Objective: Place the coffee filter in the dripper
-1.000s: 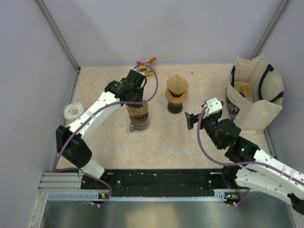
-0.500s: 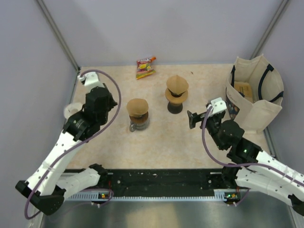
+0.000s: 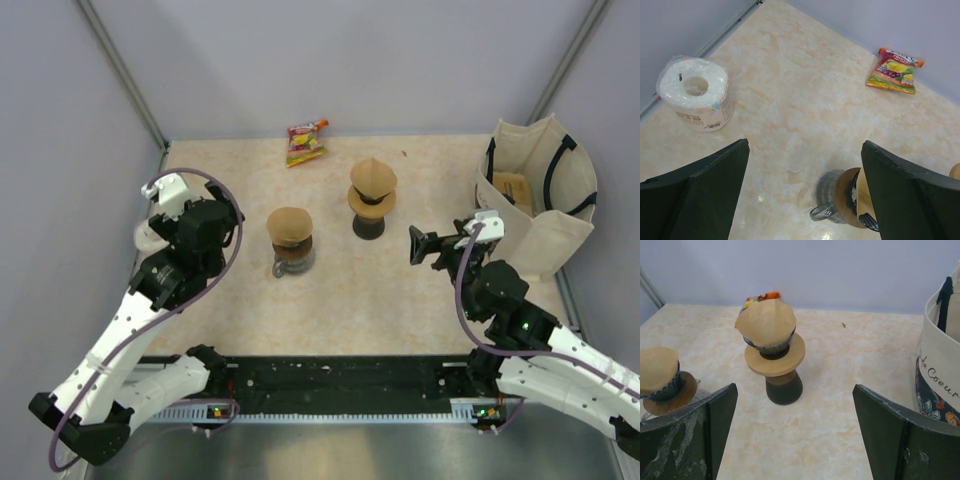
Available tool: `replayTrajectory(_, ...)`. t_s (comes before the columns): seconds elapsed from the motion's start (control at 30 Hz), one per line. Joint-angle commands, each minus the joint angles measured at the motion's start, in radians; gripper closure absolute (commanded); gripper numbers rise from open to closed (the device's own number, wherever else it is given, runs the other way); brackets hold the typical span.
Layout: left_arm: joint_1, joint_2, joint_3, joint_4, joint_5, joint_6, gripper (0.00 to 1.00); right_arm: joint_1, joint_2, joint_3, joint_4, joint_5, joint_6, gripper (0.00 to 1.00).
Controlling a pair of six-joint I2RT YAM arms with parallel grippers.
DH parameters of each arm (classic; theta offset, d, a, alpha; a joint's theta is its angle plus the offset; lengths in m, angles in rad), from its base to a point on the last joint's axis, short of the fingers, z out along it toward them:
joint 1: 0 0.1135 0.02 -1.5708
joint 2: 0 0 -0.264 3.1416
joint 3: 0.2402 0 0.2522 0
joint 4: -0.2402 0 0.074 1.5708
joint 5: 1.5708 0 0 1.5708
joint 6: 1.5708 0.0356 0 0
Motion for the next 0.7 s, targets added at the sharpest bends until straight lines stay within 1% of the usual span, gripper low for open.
replayTrajectory(0.0,-0.001,-0.038,-0.011,0.03,-0.007,-0.001,0.01,0.008,-0.007,0.023,0.047,0.086,0.063,0.01)
replayTrajectory(0.07,0.0,-0.036,-0.013,0.028,-0.005,0.002,0.01,0.008,-0.004,0.032,0.03,0.08,0.06,0.01)
replayTrajectory(0.53,-0.001,-0.05,-0.051,0.064,0.076,0.033,0.01,0.008,-0.004,0.033,0.062,0.1,0.079,0.01)
replayTrajectory(0.67,-0.001,-0.058,-0.071,0.09,0.1,0.045,0.01,0.008,-0.005,0.05,0.03,0.103,0.105,0.01)
